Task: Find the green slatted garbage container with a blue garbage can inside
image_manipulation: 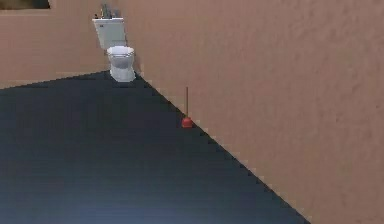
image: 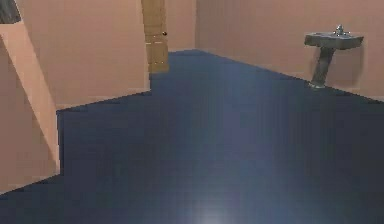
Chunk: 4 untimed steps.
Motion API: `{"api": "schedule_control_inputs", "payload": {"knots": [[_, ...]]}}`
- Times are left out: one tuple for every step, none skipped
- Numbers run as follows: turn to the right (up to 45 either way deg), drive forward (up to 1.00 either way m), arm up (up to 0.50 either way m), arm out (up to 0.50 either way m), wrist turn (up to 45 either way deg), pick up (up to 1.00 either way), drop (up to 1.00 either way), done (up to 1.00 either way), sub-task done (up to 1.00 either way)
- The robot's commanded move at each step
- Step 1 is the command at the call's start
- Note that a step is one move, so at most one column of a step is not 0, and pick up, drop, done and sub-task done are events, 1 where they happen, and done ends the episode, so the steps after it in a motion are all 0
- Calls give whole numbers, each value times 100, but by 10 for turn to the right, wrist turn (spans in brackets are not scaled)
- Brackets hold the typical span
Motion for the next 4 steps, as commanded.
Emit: {"api": "schedule_control_inputs", "payload": {"knots": [[0, 100, 0, 0, 0, 0, 0, 0, 0], [0, 100, 0, 0, 0, 0, 0, 0, 0], [0, 100, 0, 0, 0, 0, 0, 0, 0], [0, 100, 0, 0, 0, 0, 0, 0, 0]]}}
